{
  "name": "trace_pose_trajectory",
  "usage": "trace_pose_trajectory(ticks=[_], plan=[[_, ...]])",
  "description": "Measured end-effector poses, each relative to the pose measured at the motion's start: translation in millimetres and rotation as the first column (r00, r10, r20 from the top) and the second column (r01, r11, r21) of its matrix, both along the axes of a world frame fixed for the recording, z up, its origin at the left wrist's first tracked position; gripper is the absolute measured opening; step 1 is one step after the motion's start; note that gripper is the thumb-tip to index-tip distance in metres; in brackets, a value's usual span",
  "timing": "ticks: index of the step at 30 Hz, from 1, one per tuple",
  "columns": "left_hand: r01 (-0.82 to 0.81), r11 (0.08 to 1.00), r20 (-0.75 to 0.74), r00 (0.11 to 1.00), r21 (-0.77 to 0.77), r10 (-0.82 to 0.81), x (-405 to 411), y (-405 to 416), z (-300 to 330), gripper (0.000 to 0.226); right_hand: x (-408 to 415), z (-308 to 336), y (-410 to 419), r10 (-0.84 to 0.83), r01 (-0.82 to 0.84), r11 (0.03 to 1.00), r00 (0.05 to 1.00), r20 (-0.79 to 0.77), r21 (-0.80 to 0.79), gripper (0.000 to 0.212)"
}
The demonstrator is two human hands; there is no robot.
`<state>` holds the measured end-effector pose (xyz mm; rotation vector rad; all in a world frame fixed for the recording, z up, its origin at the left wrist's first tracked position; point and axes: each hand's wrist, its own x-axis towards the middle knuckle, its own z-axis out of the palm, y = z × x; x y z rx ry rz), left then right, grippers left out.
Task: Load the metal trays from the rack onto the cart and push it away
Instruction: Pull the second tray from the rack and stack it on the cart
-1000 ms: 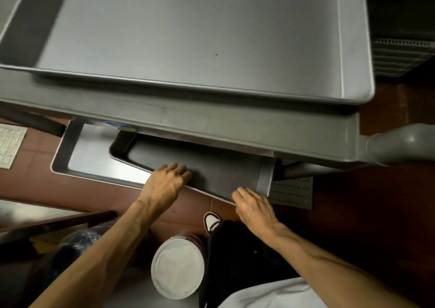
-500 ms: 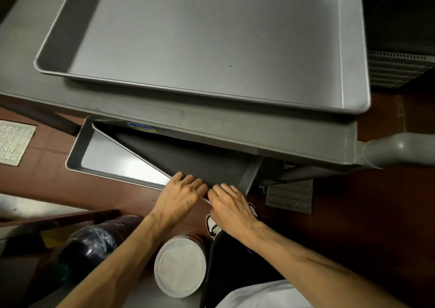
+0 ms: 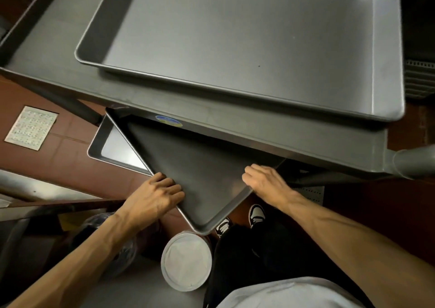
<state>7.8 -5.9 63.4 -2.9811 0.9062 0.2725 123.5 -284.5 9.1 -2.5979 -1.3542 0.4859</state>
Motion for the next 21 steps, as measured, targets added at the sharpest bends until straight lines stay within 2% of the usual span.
trace_pose_trajectory(ticks=[2, 5, 6, 8, 11, 14, 17, 19, 21], plan=[[-0.044, 0.997, -0.122, 0.991, 0.058, 0.05, -2, 3, 5, 0.01, -3, -3, 9, 0.051, -0.051, 0.999, 0.999, -0.017, 0.001, 0.029], [-0.081, 0.975, -0.403, 0.901, 0.207, 0.16, -18, -1, 8, 0.058, -9, -12, 17, 0.114, -0.115, 0.993, 0.992, -0.043, -0.014, 0.028], [-0.115, 0.97, -0.451, 0.869, 0.214, 0.203, -24, -6, 8, 0.071, -10, -14, 19, 0.132, -0.134, 0.991, 0.99, -0.052, -0.032, 0.027], [-0.194, 0.964, -0.444, 0.859, 0.182, 0.257, -34, -28, 11, 0.084, -11, -16, 21, 0.143, -0.146, 0.988, 0.987, -0.07, -0.045, 0.024], [-0.324, 0.94, -0.346, 0.874, 0.108, 0.341, -31, -76, 3, 0.069, -12, -16, 23, 0.121, -0.123, 0.992, 0.99, -0.07, -0.025, 0.023], [-0.543, 0.834, -0.333, 0.772, 0.097, 0.542, -7, -124, -15, 0.054, -19, -17, 32, 0.064, -0.063, 0.998, 0.995, -0.078, 0.005, 0.013], [-0.686, 0.72, -0.3, 0.669, 0.103, 0.68, 10, -141, -29, 0.041, -24, -14, 39, -0.046, 0.05, 0.998, 0.99, -0.135, 0.023, 0.006], [-0.723, 0.682, -0.261, 0.64, 0.113, 0.722, 15, -134, -33, 0.033, -26, -7, 42, 0.069, -0.068, 0.998, 0.995, -0.073, 0.006, 0.014], [-0.728, 0.678, -0.234, 0.644, 0.105, 0.728, 15, -127, -34, 0.028, -24, -1, 42, 0.091, -0.091, 0.996, 0.995, -0.029, 0.004, 0.019]])
